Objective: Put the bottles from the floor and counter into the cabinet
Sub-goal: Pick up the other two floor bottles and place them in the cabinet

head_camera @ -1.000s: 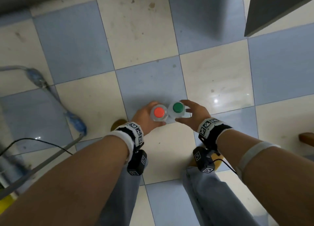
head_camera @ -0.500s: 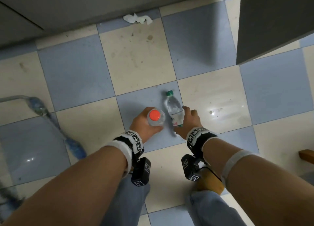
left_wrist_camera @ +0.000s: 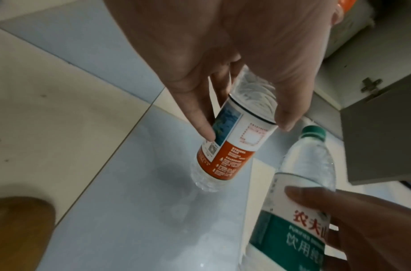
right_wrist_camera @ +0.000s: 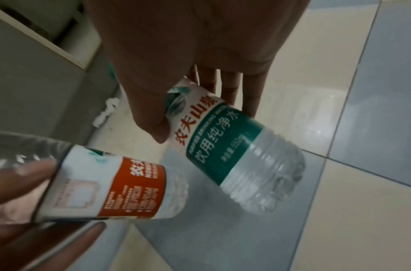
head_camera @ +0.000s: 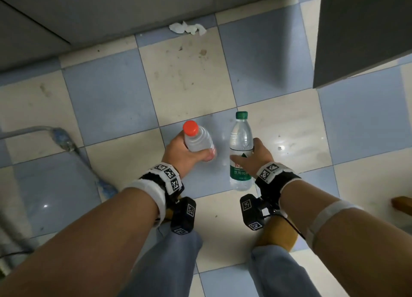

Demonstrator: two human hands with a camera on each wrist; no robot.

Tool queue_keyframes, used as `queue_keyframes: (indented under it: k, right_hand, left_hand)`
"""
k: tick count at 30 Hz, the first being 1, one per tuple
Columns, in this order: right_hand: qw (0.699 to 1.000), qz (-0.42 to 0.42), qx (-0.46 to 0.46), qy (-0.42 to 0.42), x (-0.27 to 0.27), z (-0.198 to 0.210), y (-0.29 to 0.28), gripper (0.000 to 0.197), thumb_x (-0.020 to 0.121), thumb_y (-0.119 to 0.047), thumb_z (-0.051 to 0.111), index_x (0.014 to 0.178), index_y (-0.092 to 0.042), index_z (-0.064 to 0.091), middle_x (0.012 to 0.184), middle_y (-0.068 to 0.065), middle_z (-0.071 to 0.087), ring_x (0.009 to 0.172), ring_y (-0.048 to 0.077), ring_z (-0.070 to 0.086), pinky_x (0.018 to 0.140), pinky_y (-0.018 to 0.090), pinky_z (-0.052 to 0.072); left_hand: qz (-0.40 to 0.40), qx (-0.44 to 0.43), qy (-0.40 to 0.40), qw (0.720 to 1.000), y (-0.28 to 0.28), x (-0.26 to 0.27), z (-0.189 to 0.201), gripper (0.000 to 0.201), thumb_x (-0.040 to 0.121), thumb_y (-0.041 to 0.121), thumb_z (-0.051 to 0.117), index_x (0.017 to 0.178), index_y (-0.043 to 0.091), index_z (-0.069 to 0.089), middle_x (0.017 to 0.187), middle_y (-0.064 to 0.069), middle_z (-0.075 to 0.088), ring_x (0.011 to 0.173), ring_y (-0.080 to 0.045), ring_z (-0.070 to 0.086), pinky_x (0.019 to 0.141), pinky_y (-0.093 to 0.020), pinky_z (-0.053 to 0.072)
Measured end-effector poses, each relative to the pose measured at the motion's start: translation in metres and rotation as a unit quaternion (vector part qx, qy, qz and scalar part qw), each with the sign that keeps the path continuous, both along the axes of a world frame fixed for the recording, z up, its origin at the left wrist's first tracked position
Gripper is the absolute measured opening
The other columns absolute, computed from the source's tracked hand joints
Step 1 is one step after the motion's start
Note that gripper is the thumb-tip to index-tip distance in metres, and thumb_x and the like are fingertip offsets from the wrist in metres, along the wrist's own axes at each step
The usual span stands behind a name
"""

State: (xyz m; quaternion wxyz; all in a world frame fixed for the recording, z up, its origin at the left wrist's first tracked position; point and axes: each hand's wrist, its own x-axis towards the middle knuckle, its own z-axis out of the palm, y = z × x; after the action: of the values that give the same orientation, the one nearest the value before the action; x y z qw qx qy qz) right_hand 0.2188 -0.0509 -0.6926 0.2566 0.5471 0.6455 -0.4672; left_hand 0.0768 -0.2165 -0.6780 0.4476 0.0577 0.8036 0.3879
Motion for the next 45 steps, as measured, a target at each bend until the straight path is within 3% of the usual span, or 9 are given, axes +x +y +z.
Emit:
queue_keyframes:
  k: [3, 11, 14, 19, 24, 27, 33, 37, 45]
  right_hand:
    - [0.997, -0.036, 0.028, 0.065, -0.030, 0.072, 0.027, 0.062, 0.072, -0.033, 0.081, 0.121, -0.019, 0.046, 0.108, 0.000, 0.063, 0.100, 0.024, 0.063, 0.091, 0.044, 0.054]
    - [0.961, -0.171, 0.178, 0.127, -0.101, 0.236, 0.132, 0.064, 0.073, -0.026, 0.082, 0.122, -0.012, 0.043, 0.120, 0.010, 0.058, 0.108, 0.030, 0.060, 0.096, 0.044, 0.051]
    - [0.953, -0.165, 0.232, 0.103, -0.099, 0.272, 0.173, 0.069, 0.070, -0.040, 0.078, 0.122, -0.015, 0.041, 0.119, 0.011, 0.058, 0.111, 0.035, 0.060, 0.097, 0.052, 0.049]
    - [0.950, -0.178, 0.233, 0.111, -0.082, 0.323, 0.223, 0.061, 0.076, -0.038, 0.073, 0.125, -0.021, 0.039, 0.108, 0.003, 0.055, 0.098, 0.031, 0.061, 0.093, 0.049, 0.051]
    - [0.940, -0.166, 0.242, 0.171, -0.078, 0.349, 0.239, 0.054, 0.069, -0.044, 0.073, 0.110, -0.026, 0.043, 0.103, 0.001, 0.060, 0.095, 0.028, 0.063, 0.085, 0.042, 0.055]
    - [0.931, -0.167, 0.217, 0.242, -0.093, 0.360, 0.249, 0.049, 0.074, -0.030, 0.076, 0.111, -0.026, 0.045, 0.108, 0.001, 0.058, 0.094, 0.022, 0.063, 0.082, 0.034, 0.050]
    - [0.898, -0.167, 0.209, 0.350, -0.156, 0.366, 0.288, 0.051, 0.074, -0.016, 0.081, 0.114, -0.021, 0.049, 0.110, 0.002, 0.065, 0.101, 0.017, 0.064, 0.094, 0.036, 0.051]
    - [0.879, -0.154, 0.210, 0.400, -0.205, 0.366, 0.323, 0.063, 0.075, -0.015, 0.082, 0.127, -0.012, 0.048, 0.114, 0.003, 0.067, 0.104, 0.014, 0.065, 0.094, 0.033, 0.052]
    - [0.860, -0.095, 0.281, 0.415, -0.280, 0.321, 0.399, 0.062, 0.074, -0.024, 0.082, 0.125, -0.021, 0.048, 0.108, -0.009, 0.062, 0.099, 0.009, 0.060, 0.087, 0.031, 0.050]
  left_hand:
    - [0.011, 0.021, 0.005, 1.000, 0.023, -0.018, 0.057, 0.052, 0.058, 0.041, 0.088, 0.104, 0.037, 0.065, 0.100, 0.015, 0.073, 0.095, -0.006, 0.069, 0.088, -0.027, 0.053]
    - [-0.011, 0.113, 0.041, 0.993, 0.127, -0.082, 0.221, 0.059, 0.052, 0.040, 0.087, 0.100, 0.047, 0.055, 0.100, 0.013, 0.070, 0.092, -0.005, 0.069, 0.082, -0.023, 0.053]
    - [-0.027, 0.139, 0.061, 0.988, 0.170, -0.093, 0.265, 0.053, 0.063, 0.023, 0.088, 0.099, 0.043, 0.055, 0.096, 0.016, 0.069, 0.080, 0.010, 0.065, 0.072, -0.008, 0.048]
    - [-0.045, 0.157, 0.106, 0.981, 0.235, -0.093, 0.308, 0.050, 0.067, 0.022, 0.085, 0.108, 0.033, 0.058, 0.100, 0.009, 0.071, 0.091, -0.008, 0.070, 0.082, -0.026, 0.054]
    - [-0.055, 0.178, 0.127, 0.974, 0.279, -0.094, 0.349, 0.050, 0.071, 0.012, 0.084, 0.108, 0.032, 0.057, 0.095, 0.014, 0.069, 0.078, 0.010, 0.065, 0.073, -0.012, 0.049]
    - [-0.045, 0.193, 0.144, 0.969, 0.300, -0.108, 0.361, 0.050, 0.070, 0.013, 0.085, 0.110, 0.028, 0.059, 0.097, 0.013, 0.070, 0.081, 0.011, 0.066, 0.079, -0.014, 0.053]
    - [-0.035, 0.202, 0.188, 0.961, 0.350, -0.156, 0.356, 0.062, 0.063, 0.046, 0.083, 0.114, 0.037, 0.049, 0.102, 0.015, 0.070, 0.094, -0.007, 0.069, 0.088, -0.031, 0.054]
    - [-0.030, 0.233, 0.199, 0.952, 0.388, -0.191, 0.342, 0.059, 0.069, 0.037, 0.083, 0.115, 0.038, 0.047, 0.104, 0.015, 0.070, 0.094, -0.006, 0.070, 0.091, -0.035, 0.056]
    - [-0.011, 0.253, 0.258, 0.932, 0.464, -0.249, 0.290, 0.041, 0.075, 0.031, 0.083, 0.102, 0.027, 0.053, 0.097, 0.010, 0.066, 0.097, -0.017, 0.066, 0.090, -0.033, 0.053]
